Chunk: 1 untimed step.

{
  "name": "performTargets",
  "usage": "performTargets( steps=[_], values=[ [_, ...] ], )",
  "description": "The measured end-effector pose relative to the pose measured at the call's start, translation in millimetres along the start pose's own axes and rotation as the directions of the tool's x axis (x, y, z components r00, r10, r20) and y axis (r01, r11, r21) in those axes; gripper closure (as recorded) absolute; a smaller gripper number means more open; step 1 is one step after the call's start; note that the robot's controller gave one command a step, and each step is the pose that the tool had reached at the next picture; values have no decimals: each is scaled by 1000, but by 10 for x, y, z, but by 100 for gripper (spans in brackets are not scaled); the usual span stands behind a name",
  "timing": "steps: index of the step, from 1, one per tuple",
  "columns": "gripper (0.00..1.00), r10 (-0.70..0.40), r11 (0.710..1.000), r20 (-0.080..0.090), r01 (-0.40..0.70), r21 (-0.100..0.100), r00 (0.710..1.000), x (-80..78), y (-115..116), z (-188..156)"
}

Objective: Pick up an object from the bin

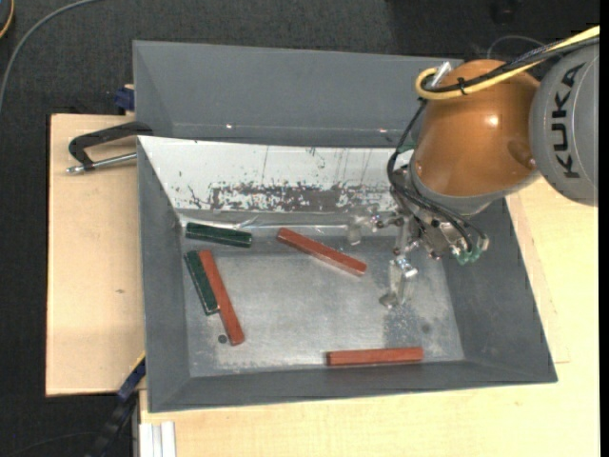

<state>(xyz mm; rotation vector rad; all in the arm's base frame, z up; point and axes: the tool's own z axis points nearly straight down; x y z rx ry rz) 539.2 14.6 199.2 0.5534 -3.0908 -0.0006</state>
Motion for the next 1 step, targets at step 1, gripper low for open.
performTargets(
  steps=[1],
  values=[
    [0,-72,997,-1,72,-1,997,-255,-559,1242]
  ],
)
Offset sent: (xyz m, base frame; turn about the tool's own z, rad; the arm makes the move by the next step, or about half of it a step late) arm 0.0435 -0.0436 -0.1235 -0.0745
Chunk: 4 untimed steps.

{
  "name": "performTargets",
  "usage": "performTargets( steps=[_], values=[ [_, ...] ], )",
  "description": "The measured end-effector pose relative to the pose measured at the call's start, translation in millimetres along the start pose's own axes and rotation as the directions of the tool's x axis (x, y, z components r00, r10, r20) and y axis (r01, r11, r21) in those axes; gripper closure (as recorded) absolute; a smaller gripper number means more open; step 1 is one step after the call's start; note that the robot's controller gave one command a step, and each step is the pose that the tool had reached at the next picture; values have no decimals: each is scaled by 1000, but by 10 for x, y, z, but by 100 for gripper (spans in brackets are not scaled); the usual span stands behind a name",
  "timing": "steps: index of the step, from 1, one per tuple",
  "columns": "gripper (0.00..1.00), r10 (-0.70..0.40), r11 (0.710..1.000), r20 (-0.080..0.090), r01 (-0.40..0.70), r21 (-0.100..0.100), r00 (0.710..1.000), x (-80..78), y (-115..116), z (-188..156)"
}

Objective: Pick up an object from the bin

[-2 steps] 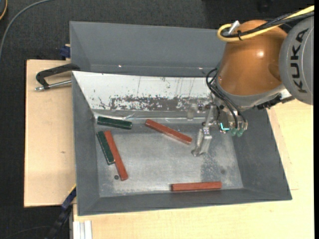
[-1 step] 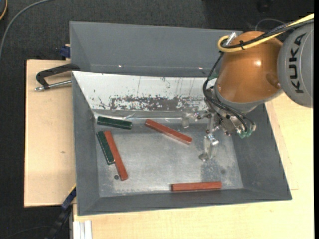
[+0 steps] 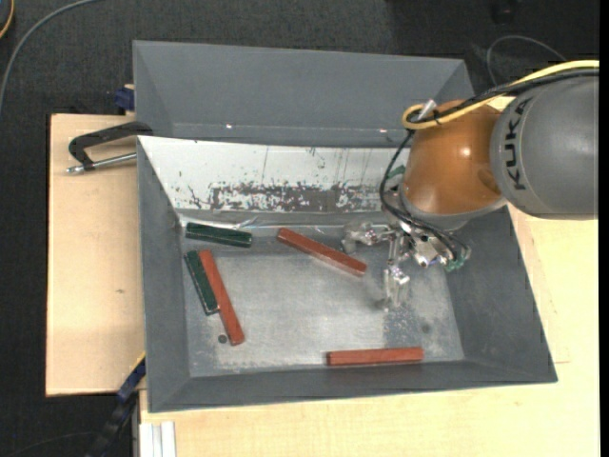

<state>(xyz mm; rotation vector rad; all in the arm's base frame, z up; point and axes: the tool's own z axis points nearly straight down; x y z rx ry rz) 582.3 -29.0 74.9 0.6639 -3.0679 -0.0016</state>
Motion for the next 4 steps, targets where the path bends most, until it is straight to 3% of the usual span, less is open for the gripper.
performTargets(
  steps=[1,2,3,4],
  values=[
    [0,14,1000,4,-14,-2,1000,-161,442,41],
    [100,18,1000,4,-18,0,1000,-151,412,39],
    [0,19,1000,4,-19,0,1000,-151,412,39],
    [0,102,995,11,-102,-2,995,-466,965,37]
  ],
)
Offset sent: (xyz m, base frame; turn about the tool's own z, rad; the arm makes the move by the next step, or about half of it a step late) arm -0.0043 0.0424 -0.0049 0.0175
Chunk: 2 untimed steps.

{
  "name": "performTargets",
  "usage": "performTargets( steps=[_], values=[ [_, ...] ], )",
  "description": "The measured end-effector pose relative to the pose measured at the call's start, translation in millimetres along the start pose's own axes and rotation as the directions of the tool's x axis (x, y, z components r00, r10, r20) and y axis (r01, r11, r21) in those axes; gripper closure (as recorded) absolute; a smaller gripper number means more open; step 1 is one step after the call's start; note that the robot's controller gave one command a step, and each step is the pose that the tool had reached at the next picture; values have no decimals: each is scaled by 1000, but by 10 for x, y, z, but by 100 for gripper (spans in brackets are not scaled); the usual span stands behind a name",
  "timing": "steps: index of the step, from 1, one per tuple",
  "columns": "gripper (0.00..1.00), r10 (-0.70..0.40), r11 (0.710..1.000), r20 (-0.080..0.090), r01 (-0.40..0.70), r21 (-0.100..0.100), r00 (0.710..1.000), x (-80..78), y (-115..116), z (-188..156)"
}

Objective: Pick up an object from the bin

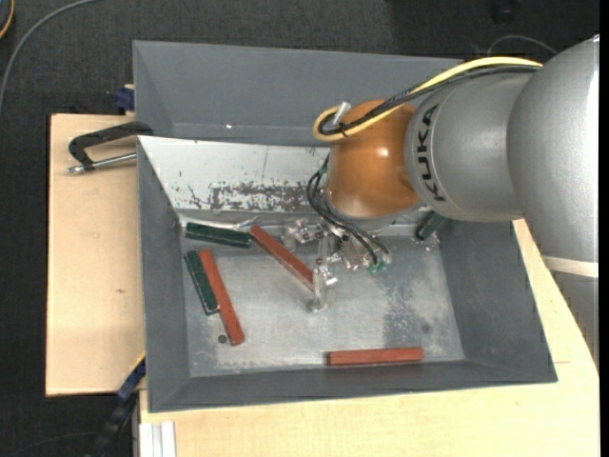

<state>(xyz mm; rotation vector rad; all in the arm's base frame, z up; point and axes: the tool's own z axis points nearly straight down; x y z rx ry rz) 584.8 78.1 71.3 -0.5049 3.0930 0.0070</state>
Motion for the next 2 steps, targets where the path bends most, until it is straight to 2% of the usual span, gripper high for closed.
performTargets(
  steps=[1,2],
  values=[
    [100,3,1000,-2,-3,2,1000,11,-33,1],
    [100,-244,970,6,244,4,970,36,694,-1710]
  ],
)
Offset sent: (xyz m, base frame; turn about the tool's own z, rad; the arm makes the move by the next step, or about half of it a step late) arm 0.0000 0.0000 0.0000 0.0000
